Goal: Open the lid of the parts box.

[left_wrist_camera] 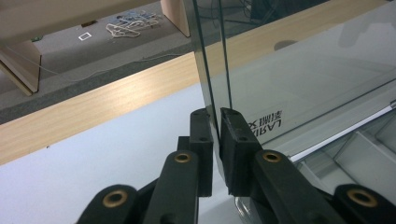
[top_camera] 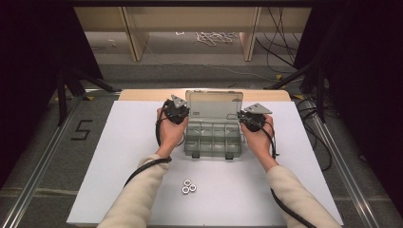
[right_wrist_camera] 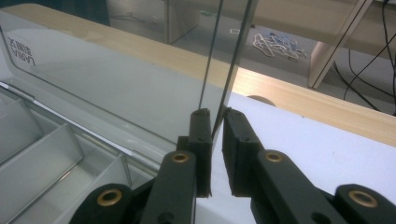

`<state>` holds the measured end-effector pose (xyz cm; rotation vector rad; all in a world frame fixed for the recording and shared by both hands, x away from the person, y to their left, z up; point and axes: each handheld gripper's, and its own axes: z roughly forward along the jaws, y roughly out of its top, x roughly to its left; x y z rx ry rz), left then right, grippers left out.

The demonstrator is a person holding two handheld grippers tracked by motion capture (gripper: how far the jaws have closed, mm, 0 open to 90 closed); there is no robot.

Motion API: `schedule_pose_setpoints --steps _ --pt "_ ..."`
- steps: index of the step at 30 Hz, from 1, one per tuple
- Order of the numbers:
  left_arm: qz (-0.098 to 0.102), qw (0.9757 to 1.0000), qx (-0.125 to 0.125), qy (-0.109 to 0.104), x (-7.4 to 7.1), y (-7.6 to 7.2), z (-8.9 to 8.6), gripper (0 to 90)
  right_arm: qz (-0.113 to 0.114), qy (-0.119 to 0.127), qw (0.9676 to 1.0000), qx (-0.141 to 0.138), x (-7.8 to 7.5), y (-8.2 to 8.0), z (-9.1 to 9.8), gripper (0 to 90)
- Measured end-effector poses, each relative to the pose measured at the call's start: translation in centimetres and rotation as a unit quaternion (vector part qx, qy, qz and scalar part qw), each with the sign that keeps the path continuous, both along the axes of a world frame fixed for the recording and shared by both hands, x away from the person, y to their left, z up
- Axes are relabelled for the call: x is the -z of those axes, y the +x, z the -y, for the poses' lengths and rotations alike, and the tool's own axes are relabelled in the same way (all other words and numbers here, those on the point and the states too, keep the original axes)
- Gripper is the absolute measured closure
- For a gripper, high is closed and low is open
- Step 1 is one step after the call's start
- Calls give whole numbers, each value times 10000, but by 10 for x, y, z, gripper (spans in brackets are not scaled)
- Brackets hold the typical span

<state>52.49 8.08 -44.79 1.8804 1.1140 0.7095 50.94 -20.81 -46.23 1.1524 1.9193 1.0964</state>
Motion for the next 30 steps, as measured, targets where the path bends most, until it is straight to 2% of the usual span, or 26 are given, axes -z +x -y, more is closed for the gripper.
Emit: schedule_pose_setpoints --steps 2,3,4,12,13,18,20,23,24,30 --pt "-13 10000 -11 10 1 0 0 831 -19 -20 10000 -11 0 0 1 826" --pt "-106 9997 83 211 0 0 -3 831 -56 -11 10000 -11 1 0 0 826" --pt "-109 9997 79 208 1 0 -3 831 34 -46 10000 7 2 1 1 826" --pt "-216 9994 75 241 4 2 -2 832 -26 -71 10000 20 3 2 1 825" --pt "-227 9994 80 249 4 2 -2 831 -99 -24 9999 7 3 2 0 825" --pt "-291 9993 62 224 6 3 -2 831 -118 -28 9999 42 4 2 0 823" --pt "-310 9992 60 241 7 4 -2 831 -53 -74 10000 17 5 3 1 822" --pt "-345 9990 79 281 7 4 -2 829 -125 -12 9999 11 5 3 0 820" --pt "-349 9990 75 288 8 4 -2 829 -110 -72 9999 18 6 3 0 819" --pt "-434 9986 79 290 10 5 -1 827 -208 -67 9998 0 8 4 0 817"
